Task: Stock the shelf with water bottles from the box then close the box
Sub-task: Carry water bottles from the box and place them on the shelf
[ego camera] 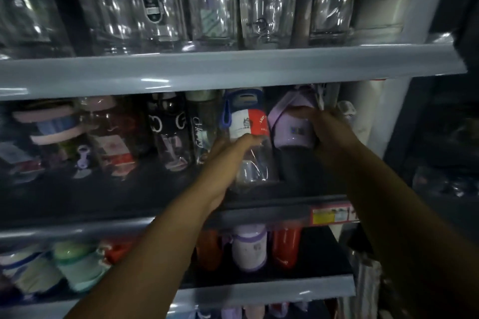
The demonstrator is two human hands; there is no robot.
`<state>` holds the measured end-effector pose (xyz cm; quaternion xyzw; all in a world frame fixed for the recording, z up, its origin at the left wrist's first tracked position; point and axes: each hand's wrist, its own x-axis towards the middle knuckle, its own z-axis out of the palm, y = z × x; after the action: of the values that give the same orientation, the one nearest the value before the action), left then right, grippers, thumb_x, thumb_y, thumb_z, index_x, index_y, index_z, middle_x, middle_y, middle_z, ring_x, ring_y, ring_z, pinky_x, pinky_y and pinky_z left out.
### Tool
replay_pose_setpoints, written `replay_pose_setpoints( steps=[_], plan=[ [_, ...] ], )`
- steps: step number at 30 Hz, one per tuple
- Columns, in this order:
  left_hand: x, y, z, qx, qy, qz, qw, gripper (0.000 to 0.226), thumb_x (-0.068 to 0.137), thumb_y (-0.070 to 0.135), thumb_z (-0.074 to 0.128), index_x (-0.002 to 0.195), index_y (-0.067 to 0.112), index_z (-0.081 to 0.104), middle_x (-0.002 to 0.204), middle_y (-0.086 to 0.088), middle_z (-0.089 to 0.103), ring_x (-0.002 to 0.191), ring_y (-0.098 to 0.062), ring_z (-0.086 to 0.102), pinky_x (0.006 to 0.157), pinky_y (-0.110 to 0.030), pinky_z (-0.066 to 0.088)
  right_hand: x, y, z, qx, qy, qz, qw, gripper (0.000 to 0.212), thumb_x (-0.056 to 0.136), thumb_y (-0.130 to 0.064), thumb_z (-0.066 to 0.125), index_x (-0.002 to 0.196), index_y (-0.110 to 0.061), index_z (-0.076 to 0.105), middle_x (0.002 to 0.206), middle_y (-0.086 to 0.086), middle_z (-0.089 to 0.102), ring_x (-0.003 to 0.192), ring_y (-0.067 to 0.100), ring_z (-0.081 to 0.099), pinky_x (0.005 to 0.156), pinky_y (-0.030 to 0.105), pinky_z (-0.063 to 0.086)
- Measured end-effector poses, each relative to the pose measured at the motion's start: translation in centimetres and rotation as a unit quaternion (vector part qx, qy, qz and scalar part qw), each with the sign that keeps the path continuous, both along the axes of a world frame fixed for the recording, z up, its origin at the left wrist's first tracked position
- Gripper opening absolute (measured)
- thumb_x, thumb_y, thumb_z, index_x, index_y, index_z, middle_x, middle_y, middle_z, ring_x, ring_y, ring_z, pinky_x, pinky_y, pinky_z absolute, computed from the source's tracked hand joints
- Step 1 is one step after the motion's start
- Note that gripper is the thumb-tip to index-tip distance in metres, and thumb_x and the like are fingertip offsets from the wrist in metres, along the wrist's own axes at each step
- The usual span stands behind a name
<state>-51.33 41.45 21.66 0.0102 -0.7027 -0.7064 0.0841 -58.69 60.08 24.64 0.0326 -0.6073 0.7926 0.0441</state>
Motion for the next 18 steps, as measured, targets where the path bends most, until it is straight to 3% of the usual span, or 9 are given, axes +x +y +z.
replay_pose_setpoints(
  steps=[3, 5, 8, 9, 11, 13, 14, 16, 18],
  plan=[
    [-2.6, 0.3, -0.2, -0.014, -0.003, 0.006, 1.000, 0.059, 0.073, 0.037, 0.087, 0.125, 0.020, 0.065, 0.112, -0.008, 0.076, 0.099, -0.025, 0.075, 0.082, -0.037, 0.061, -2.4, -0.2, -0.2, 0.025, -0.016, -0.011, 1.000, 0.072, 0.063, -0.012, 0.088, 0.129, -0.003, 0.060, 0.112, 0.014, 0.074, 0.093, 0.032, 0.075, 0.070, 0.047, 0.063],
    [-3.7, 0.8, -0.1, -0.017, 0.006, 0.020, 1.000, 0.042, 0.082, 0.023, 0.085, 0.118, 0.015, 0.066, 0.105, -0.006, 0.078, 0.092, -0.020, 0.076, 0.067, -0.027, 0.059, -3.8, -0.3, -0.4, 0.052, -0.011, -0.027, 0.998, 0.060, 0.068, -0.006, 0.086, 0.124, -0.002, 0.063, 0.108, 0.011, 0.076, 0.093, 0.031, 0.076, 0.078, 0.053, 0.062],
    [-5.8, 2.0, 0.2, -0.031, 0.008, 0.052, 0.998, 0.025, 0.089, 0.017, 0.079, 0.111, 0.015, 0.068, 0.100, -0.004, 0.075, 0.091, -0.018, 0.073, 0.074, -0.032, 0.061, -6.0, -0.4, -1.1, 0.096, 0.021, -0.054, 0.994, 0.068, 0.050, -0.015, 0.094, 0.112, -0.005, 0.069, 0.103, 0.007, 0.077, 0.096, 0.028, 0.074, 0.087, 0.056, 0.060],
    [-6.8, 2.3, 0.4, -0.046, 0.013, 0.071, 0.996, 0.036, 0.086, 0.027, 0.080, 0.116, 0.013, 0.066, 0.104, -0.006, 0.074, 0.095, -0.020, 0.072, 0.081, -0.036, 0.062, -6.9, -0.5, -1.4, 0.115, 0.034, -0.072, 0.990, 0.066, 0.044, -0.019, 0.094, 0.105, -0.008, 0.071, 0.100, 0.005, 0.077, 0.094, 0.026, 0.074, 0.088, 0.053, 0.060],
    [-9.3, 2.8, 0.2, -0.099, 0.038, 0.119, 0.987, 0.083, 0.064, 0.061, 0.074, 0.129, 0.012, 0.062, 0.118, -0.008, 0.070, 0.106, -0.025, 0.070, 0.093, -0.042, 0.059, -7.1, -0.7, -1.3, 0.149, 0.039, -0.112, 0.982, 0.057, 0.040, -0.026, 0.094, 0.089, -0.015, 0.070, 0.093, 0.002, 0.076, 0.087, 0.018, 0.073, 0.085, 0.042, 0.061],
    [-12.8, 2.7, -1.1, -0.142, 0.042, 0.156, 0.977, 0.111, 0.048, 0.075, 0.059, 0.142, 0.015, 0.055, 0.132, -0.007, 0.065, 0.117, -0.026, 0.065, 0.101, -0.042, 0.054, -7.7, -0.7, -1.6, 0.154, 0.041, -0.105, 0.982, 0.050, 0.050, -0.021, 0.094, 0.085, -0.012, 0.060, 0.086, 0.000, 0.069, 0.071, 0.001, 0.068, 0.074, 0.025, 0.056],
    [-14.2, 2.5, -1.6, -0.158, 0.033, 0.166, 0.973, 0.113, 0.050, 0.074, 0.058, 0.147, 0.017, 0.051, 0.137, -0.009, 0.062, 0.120, -0.028, 0.063, 0.103, -0.043, 0.053, -8.2, -0.7, -2.0, 0.141, 0.040, -0.083, 0.986, 0.053, 0.052, -0.020, 0.092, 0.089, -0.007, 0.058, 0.085, 0.001, 0.067, 0.068, -0.002, 0.067, 0.071, 0.023, 0.054],
    [-13.6, 2.8, -0.8, -0.189, 0.012, 0.199, 0.961, 0.107, 0.061, 0.064, 0.065, 0.154, 0.018, 0.040, 0.142, -0.017, 0.057, 0.123, -0.035, 0.060, 0.103, -0.046, 0.052, -9.4, -0.5, -3.2, 0.160, 0.052, -0.080, 0.983, 0.084, 0.041, -0.035, 0.092, 0.109, -0.001, 0.057, 0.098, 0.004, 0.070, 0.086, 0.010, 0.072, 0.081, 0.036, 0.058],
    [-13.0, 3.1, -0.7, -0.229, 0.017, 0.214, 0.949, 0.100, 0.078, 0.047, 0.077, 0.158, 0.014, 0.027, 0.145, -0.022, 0.051, 0.129, -0.040, 0.055, 0.105, -0.042, 0.048, -10.5, -0.3, -4.6, 0.206, 0.108, -0.101, 0.967, 0.093, 0.042, -0.037, 0.098, 0.116, 0.000, 0.055, 0.108, 0.005, 0.071, 0.100, 0.021, 0.069, 0.091, 0.046, 0.057]
  ],
)
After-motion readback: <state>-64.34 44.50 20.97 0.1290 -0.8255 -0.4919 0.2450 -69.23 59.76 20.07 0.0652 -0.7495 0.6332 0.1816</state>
